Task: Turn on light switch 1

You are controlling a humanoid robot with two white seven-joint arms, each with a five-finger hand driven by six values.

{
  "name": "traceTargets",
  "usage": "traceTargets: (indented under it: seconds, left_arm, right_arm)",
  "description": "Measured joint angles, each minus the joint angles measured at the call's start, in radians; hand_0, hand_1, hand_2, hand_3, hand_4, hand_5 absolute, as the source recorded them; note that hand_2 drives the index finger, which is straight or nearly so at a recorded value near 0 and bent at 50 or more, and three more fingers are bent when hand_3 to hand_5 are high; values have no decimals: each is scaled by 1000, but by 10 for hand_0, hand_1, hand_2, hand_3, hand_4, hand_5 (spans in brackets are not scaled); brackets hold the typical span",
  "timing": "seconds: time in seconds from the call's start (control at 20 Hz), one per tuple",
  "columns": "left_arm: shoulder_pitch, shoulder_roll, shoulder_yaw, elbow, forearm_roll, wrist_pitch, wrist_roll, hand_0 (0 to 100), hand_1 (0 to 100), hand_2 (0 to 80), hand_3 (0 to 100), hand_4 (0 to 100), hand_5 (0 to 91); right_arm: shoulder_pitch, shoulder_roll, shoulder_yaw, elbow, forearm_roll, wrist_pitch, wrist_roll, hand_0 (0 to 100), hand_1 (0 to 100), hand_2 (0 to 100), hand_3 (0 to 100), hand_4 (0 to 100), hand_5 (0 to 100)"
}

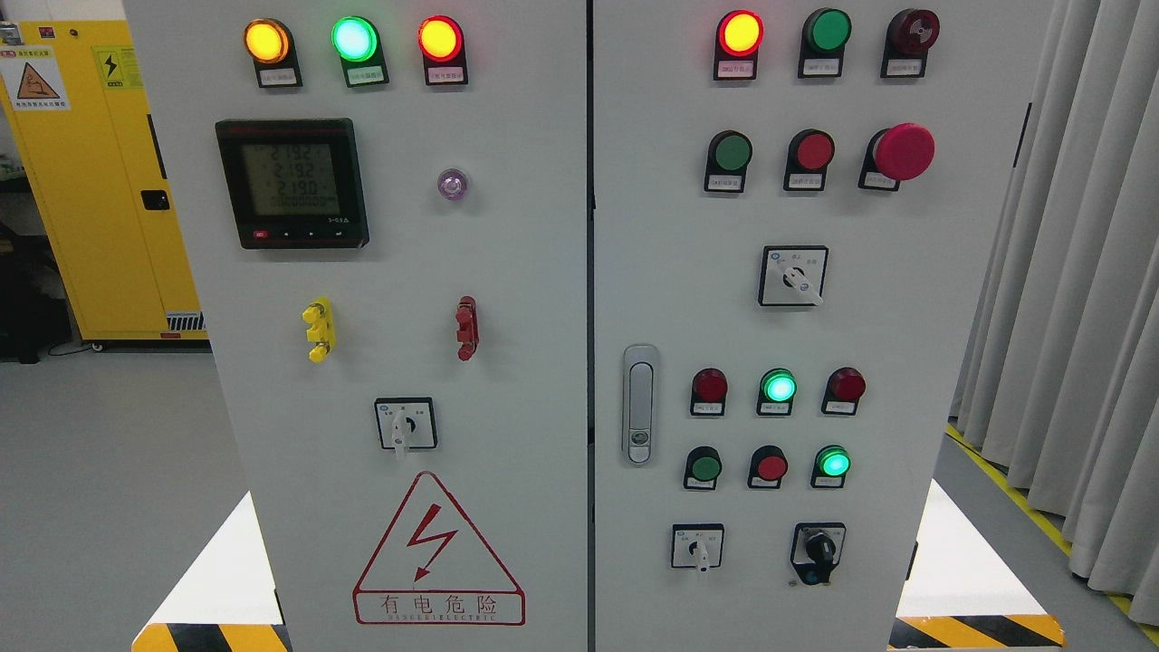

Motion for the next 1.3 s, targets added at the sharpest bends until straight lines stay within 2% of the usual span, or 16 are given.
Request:
traceTargets:
  seconds: [0.65,1.05,1.15,1.2,1.3]
  left_arm:
    - [9,1,-4,-28,0,1,-2,192,181,0,0,0,0]
    - [126,26,27,-251,2,-7,-10,189,210,0,1,20,0]
    - [166,30,46,-339,2,-10,-12,191,216,0,110,112,0]
    - [182,32,55,-381,2,-11,-13,193,222,0,205,203,0]
    - [215,36,74,-477,1,-12,-14,202,225,0,245,239,0]
  right_arm:
    - [0,0,0,0,0,0,0,0,500,40,0,0,0]
    - [0,0,0,0,0,0,0,0,500,40,0,0,0]
    - [0,0,0,0,0,0,0,0,500,40,0,0,0]
    - [0,0,0,0,0,0,0,0,500,40,0,0,0]
    - [0,0,0,0,0,0,0,0,500,40,0,0,0]
